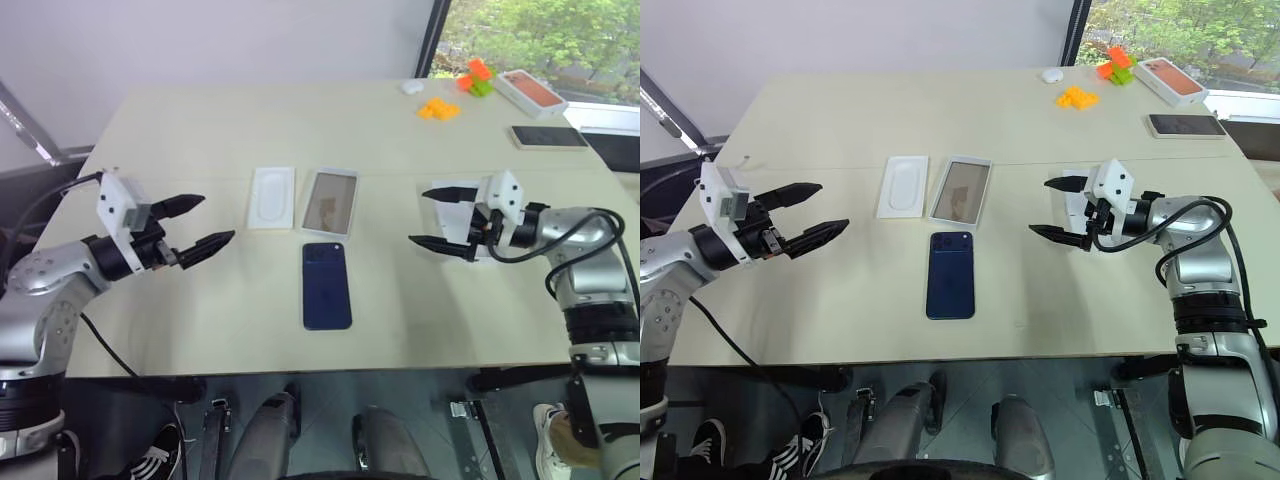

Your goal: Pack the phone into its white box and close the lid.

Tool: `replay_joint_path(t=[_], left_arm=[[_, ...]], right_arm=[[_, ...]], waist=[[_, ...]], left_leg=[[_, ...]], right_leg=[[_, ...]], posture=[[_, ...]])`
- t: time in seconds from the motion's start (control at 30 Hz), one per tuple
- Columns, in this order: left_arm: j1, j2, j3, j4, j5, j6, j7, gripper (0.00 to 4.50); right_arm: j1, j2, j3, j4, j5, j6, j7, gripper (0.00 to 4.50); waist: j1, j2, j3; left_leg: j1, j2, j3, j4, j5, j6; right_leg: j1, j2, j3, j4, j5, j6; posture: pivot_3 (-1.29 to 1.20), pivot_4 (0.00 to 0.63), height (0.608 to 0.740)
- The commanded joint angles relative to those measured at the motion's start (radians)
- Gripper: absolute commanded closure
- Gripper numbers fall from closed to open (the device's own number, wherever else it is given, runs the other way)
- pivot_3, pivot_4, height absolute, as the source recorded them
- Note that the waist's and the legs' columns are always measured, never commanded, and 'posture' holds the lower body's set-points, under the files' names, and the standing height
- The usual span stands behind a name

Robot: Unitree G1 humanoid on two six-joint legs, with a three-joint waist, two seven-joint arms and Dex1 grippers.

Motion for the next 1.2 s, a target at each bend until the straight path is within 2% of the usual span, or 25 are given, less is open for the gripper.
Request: replay_joint_path(t=[0.03, 0.13, 0.4, 0.57, 0.8, 1.07, 1.2], left_arm=[[-0.044, -0.023, 0.010, 0.033, 0.040, -0.004, 0.086, 0.00], [-0.092, -0.065, -0.008, 0.090, 0.107, 0.000, 0.202, 0.00], [-0.149, -0.182, -0.025, 0.134, 0.155, 0.064, 0.381, 0.00], [-0.162, -0.244, -0.027, 0.142, 0.141, 0.096, 0.416, 0.00], [-0.151, -0.299, -0.021, 0.172, 0.132, 0.127, 0.451, 0.00], [-0.173, -0.482, 0.028, 0.202, 0.023, 0.240, 0.576, 0.00], [-0.219, -0.562, 0.104, 0.271, -0.073, 0.311, 0.644, 0.00]], right_arm=[[-0.052, 0.042, -0.012, 0.016, -0.043, -0.040, -0.118, 0.05], [-0.061, 0.094, 0.006, -0.016, -0.061, -0.016, -0.183, 0.05], [-0.072, 0.178, 0.051, -0.130, -0.077, 0.067, -0.274, 0.05], [-0.071, 0.176, 0.093, -0.166, -0.103, 0.061, -0.262, 0.05], [-0.073, 0.151, 0.091, -0.190, -0.048, 0.189, -0.196, 0.05], [-0.063, 0.156, 0.092, -0.206, -0.056, 0.177, -0.208, 0.05], [-0.062, 0.148, 0.085, -0.207, -0.059, 0.171, -0.209, 0.05]], waist=[[0.001, 0.000, 0.000], [0.001, 0.000, 0.000], [0.002, 0.000, 0.000], [0.001, 0.000, 0.000], [0.001, 0.000, 0.000], [0.002, 0.000, 0.000], [0.002, -0.001, 0.000]], left_leg=[[0.000, 0.000, 0.000, 0.000, 0.000, 0.000], [0.000, 0.000, -0.001, 0.002, 0.000, -0.001], [0.000, 0.000, -0.001, 0.005, 0.000, 0.000], [0.000, 0.000, -0.002, 0.007, 0.000, 0.000], [0.000, 0.000, -0.003, 0.009, 0.000, 0.000], [0.000, 0.000, -0.003, 0.010, 0.000, 0.000], [0.000, 0.000, -0.004, 0.011, 0.000, 0.000]], right_leg=[[0.000, 0.000, 0.000, 0.000, 0.000, 0.000], [0.000, 0.001, -0.001, 0.003, 0.000, 0.000], [0.001, 0.001, -0.001, 0.005, 0.000, 0.001], [0.001, 0.002, -0.002, 0.006, 0.000, 0.001], [0.002, 0.002, -0.003, 0.007, 0.001, 0.001], [0.003, 0.002, -0.003, 0.007, 0.001, 0.001], [0.005, 0.002, -0.004, 0.007, 0.001, 0.001]], posture=[[0.00, 0.150, 0.740], [0.00, 0.150, 0.740], [0.00, 0.150, 0.740], [0.00, 0.150, 0.740], [0.00, 0.150, 0.740], [0.00, 0.150, 0.740], [0.00, 0.150, 0.740]])
